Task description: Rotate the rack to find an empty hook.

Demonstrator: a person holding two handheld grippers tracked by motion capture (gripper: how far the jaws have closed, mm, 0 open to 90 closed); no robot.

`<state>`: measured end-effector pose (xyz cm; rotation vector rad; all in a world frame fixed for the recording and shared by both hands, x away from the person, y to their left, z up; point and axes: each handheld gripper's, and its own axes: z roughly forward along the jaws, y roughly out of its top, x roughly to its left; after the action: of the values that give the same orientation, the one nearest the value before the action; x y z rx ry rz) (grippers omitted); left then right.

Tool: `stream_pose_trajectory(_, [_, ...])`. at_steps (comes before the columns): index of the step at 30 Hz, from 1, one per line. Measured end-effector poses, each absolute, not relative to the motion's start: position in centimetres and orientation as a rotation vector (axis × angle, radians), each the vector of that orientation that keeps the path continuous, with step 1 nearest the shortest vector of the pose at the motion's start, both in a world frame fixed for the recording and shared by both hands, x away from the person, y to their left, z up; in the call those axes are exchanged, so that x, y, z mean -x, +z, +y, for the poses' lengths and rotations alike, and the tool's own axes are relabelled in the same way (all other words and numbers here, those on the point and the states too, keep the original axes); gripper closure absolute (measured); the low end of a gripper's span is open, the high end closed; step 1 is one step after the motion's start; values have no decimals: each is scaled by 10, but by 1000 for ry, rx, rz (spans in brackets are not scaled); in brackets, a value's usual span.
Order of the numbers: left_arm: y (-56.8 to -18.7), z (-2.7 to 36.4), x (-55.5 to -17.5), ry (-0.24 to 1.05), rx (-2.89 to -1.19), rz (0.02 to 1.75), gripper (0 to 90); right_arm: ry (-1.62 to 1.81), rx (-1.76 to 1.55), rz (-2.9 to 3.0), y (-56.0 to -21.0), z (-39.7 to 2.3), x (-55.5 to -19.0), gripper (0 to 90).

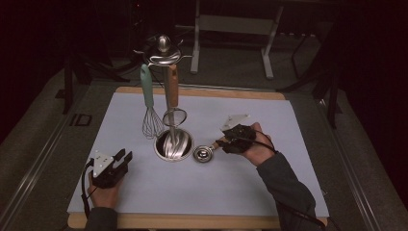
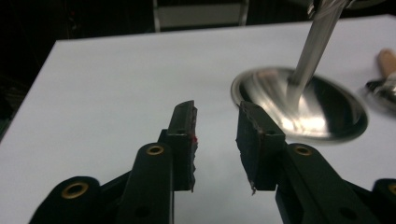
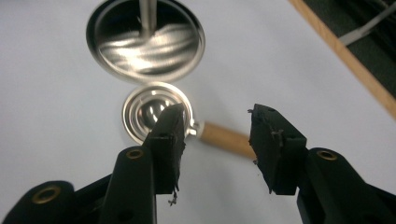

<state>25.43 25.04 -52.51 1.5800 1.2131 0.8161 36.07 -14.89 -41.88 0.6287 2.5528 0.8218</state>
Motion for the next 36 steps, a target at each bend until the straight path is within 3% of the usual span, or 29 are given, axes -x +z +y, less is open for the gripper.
stream_pose_trajectory(14, [-462, 234, -248, 819, -1434, 1045, 892, 890, -793, 2461, -448, -193, -336, 527])
stream_pose_trajectory(29, [-355, 224, -249, 875, -1286, 814, 898, 869, -970, 2415, -489, -226, -321, 517])
stream_pose_trajectory(36, [-314, 205, -256, 922, -1276, 713, 898, 911, -1018, 2403, -491, -235, -317, 517])
